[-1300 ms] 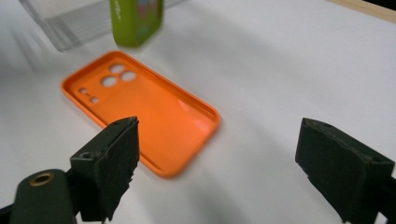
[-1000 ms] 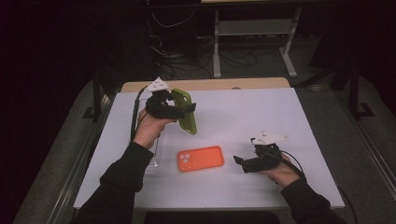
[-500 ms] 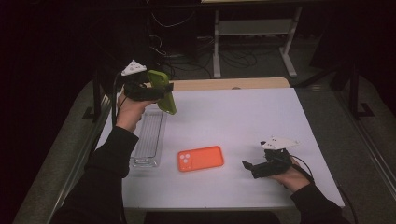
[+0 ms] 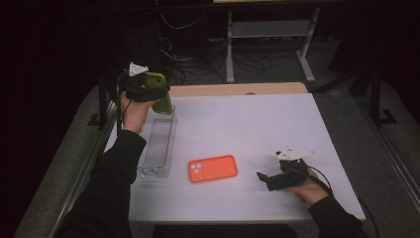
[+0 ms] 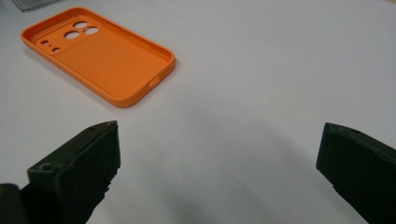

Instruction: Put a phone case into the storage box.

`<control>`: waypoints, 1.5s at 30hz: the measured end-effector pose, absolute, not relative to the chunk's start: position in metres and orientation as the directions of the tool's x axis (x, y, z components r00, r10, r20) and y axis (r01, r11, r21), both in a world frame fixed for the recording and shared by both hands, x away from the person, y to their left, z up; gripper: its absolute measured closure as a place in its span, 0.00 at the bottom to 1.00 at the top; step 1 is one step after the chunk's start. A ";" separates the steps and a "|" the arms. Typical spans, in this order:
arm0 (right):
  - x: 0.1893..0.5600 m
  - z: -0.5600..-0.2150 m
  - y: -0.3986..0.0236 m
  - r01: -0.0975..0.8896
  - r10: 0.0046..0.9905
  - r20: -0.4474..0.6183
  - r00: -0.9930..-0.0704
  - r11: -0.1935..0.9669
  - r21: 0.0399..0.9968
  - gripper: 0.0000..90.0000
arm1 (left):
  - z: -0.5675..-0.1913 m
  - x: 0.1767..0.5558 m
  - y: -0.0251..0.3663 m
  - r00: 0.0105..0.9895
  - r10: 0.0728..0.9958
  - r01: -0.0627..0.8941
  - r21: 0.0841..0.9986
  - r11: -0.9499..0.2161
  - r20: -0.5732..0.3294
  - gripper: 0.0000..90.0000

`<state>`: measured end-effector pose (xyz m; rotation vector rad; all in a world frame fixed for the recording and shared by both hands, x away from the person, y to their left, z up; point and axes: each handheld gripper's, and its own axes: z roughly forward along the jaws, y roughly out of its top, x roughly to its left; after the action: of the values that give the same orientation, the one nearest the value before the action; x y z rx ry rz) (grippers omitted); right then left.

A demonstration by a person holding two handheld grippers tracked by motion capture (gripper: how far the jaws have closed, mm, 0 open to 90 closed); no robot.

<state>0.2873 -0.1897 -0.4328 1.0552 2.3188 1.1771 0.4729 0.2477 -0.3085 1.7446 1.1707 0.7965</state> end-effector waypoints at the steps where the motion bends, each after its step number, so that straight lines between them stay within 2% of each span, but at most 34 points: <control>1: 0.287 -0.433 -0.190 0.466 0.741 0.033 -0.671 0.386 0.796 0.00 | -0.313 0.476 0.248 0.342 0.939 0.397 0.902 -0.169 0.025 0.15; 13: 0.286 -0.432 -0.190 0.466 0.741 0.039 -0.671 0.380 0.799 0.00 | -0.346 0.497 0.249 0.223 0.975 0.451 0.884 -0.125 0.024 0.15; 22: 0.286 -0.432 -0.190 0.463 0.743 0.037 -0.669 0.376 0.802 0.00 | -0.362 0.502 0.247 0.204 0.976 0.472 0.865 -0.169 0.080 0.15; 23: 0.286 -0.432 -0.190 0.461 0.742 0.036 -0.670 0.377 0.803 0.00 | -0.364 0.503 0.246 0.196 0.979 0.468 0.872 -0.143 0.056 0.15; 27: 0.286 -0.432 -0.190 0.458 0.738 0.030 -0.674 0.386 0.801 0.00 | -0.373 0.505 0.244 0.186 0.981 0.485 0.862 -0.145 0.060 0.14; 36: 0.286 -0.433 -0.189 0.458 0.733 0.028 -0.680 0.394 0.797 0.00 | -0.382 0.505 0.241 0.182 0.978 0.497 0.848 -0.184 0.106 0.14; 45: 0.285 -0.432 -0.189 0.459 0.731 0.029 -0.682 0.397 0.795 0.00 | -0.376 0.501 0.246 0.198 0.979 0.499 0.854 -0.149 0.054 0.01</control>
<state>0.2852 -0.1894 -0.4324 1.0338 2.3345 1.1738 0.5011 0.2460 -0.3756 1.7566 1.3917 0.8456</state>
